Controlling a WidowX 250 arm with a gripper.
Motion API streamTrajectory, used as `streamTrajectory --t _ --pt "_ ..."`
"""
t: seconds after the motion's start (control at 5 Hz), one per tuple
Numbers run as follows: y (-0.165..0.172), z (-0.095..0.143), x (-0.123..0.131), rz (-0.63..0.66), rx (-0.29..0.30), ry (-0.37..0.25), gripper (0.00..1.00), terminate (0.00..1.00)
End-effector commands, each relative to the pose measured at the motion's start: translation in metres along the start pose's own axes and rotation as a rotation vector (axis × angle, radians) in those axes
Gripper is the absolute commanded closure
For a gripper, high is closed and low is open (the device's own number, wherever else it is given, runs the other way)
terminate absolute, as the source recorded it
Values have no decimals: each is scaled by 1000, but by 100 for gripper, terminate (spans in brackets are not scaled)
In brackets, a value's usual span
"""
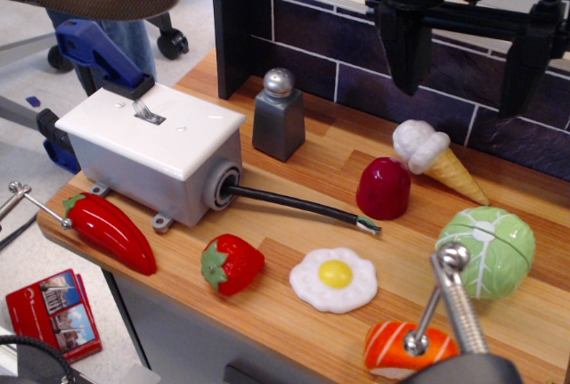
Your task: Move light switch to the right
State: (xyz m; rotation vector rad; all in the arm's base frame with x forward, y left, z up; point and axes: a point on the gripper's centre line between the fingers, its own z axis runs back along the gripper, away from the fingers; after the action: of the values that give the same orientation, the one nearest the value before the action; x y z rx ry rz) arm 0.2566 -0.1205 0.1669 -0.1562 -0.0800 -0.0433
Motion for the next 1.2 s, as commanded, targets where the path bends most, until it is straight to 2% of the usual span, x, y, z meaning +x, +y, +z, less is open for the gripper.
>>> streamTrajectory --t 0.0,0.4,0.6,0.8,1.0 --pt "0 0 0 0 0 0 0 0" --pt "81 5 -8 16 16 -44 0 0" --pt "117 8 -18 35 52 -66 0 0" --pt "147 -1 -29 33 111 -43 0 0" --pt "174 -1 -31 40 163 -60 0 0"
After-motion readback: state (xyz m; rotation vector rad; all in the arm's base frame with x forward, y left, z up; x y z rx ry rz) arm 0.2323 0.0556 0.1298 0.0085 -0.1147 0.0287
